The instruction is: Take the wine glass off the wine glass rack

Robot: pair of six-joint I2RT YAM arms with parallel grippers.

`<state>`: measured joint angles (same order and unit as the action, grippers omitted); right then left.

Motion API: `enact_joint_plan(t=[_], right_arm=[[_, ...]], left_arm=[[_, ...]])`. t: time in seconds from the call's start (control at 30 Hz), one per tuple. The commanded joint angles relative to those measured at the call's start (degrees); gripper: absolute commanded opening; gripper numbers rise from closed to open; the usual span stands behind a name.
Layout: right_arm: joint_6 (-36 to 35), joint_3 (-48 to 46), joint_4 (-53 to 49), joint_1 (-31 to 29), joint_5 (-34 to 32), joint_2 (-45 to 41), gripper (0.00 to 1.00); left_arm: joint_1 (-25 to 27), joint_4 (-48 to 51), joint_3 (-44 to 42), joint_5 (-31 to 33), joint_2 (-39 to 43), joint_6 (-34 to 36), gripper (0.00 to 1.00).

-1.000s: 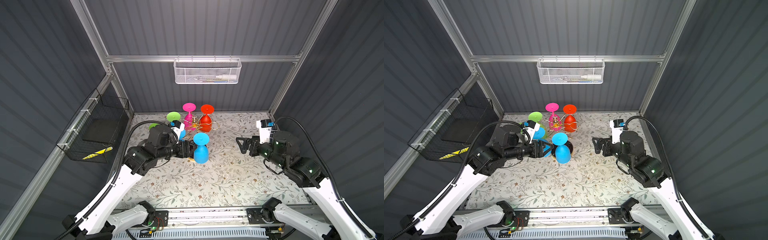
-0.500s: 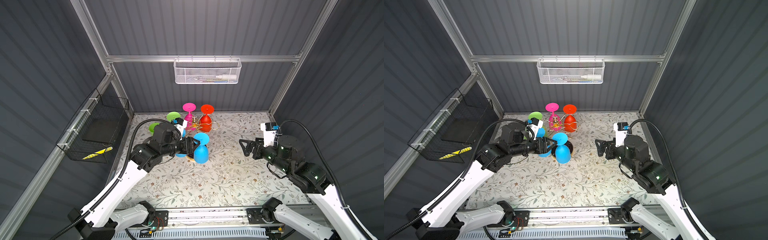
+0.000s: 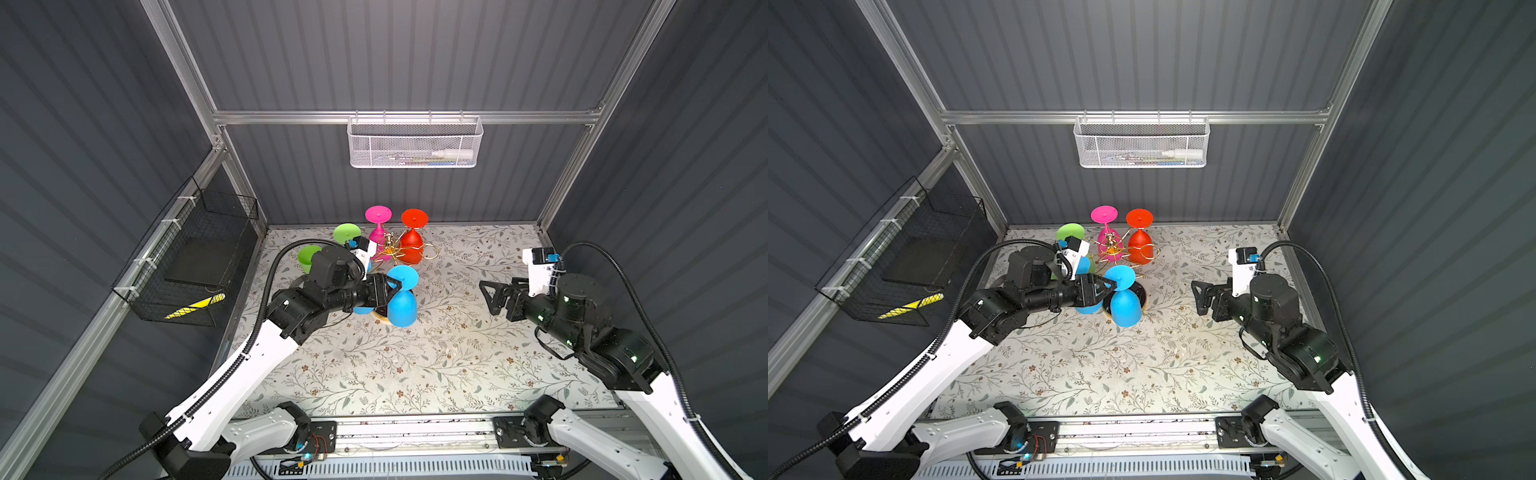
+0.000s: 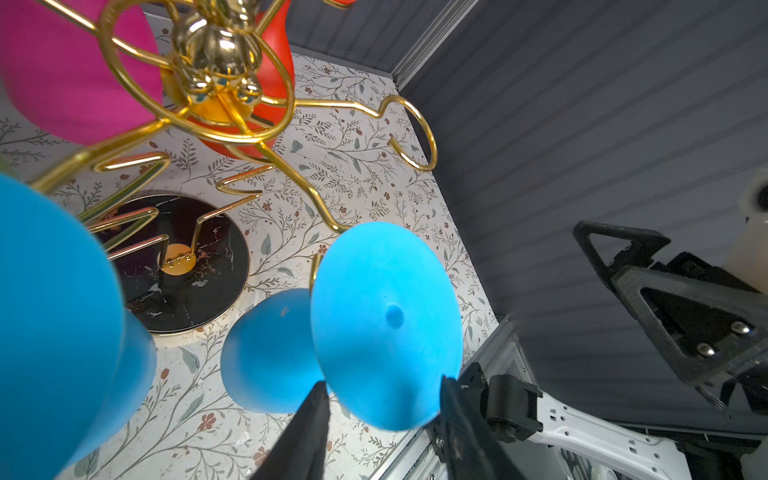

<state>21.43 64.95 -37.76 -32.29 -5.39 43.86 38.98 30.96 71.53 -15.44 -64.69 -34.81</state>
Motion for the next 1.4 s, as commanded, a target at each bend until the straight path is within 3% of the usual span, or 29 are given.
enact_joint_plan(t=[0.0,0.37,1.23,1.27,1.37], right_arm=[[0.0,-0.6,0.3,0.1,0.5,-0.5,0.99],[0.0,-0.9,0.8,0.2,0.4,-0.5,0.99],[-0.3,-1.0,1.7,0.3,1.3,0.1,0.99],[-0.2,-1.0,1.6,0.3,1.6,0.2,0.99],[0.1,-1.0,1.6,0.3,2.4,0.8,0.99]], left_arm=[[0.3,-1.8,-0.8,-1.5,-0.2,-1.1,0.45],[0.3,-2.0,-0.7,-0.6,0.8,-1.4,0.41],[0.3,-4.8,-3.0,0.5,3.8,-4.3,0.13],[0.3,-4.8,-3.0,0.5,3.8,-4.3,0.17],[0.3,-4.6,-3.0,0.6,3.8,-4.4,0.39]])
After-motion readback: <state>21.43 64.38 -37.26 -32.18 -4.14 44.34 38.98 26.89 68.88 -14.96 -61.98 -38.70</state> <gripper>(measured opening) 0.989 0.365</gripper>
